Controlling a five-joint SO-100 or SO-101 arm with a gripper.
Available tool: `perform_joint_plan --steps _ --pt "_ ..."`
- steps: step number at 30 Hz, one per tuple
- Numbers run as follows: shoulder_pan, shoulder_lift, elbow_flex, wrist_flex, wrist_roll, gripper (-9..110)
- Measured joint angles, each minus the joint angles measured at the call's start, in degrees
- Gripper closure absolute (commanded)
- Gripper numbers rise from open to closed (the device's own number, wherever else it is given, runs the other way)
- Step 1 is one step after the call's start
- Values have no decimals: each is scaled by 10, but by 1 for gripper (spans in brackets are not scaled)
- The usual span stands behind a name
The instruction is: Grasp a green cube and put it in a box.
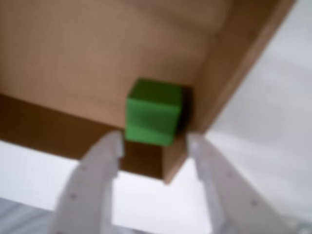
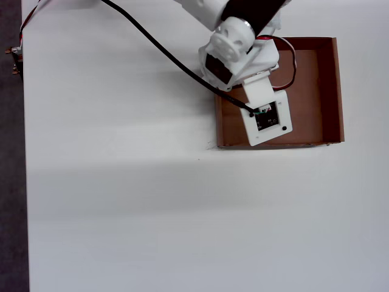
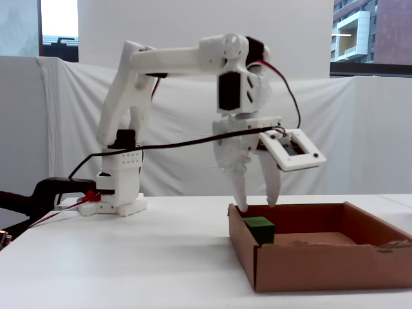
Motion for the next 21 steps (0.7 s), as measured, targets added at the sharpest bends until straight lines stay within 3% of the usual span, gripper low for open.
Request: perform_joint_plan --steps 21 --pt "47 90 47 54 2 81"
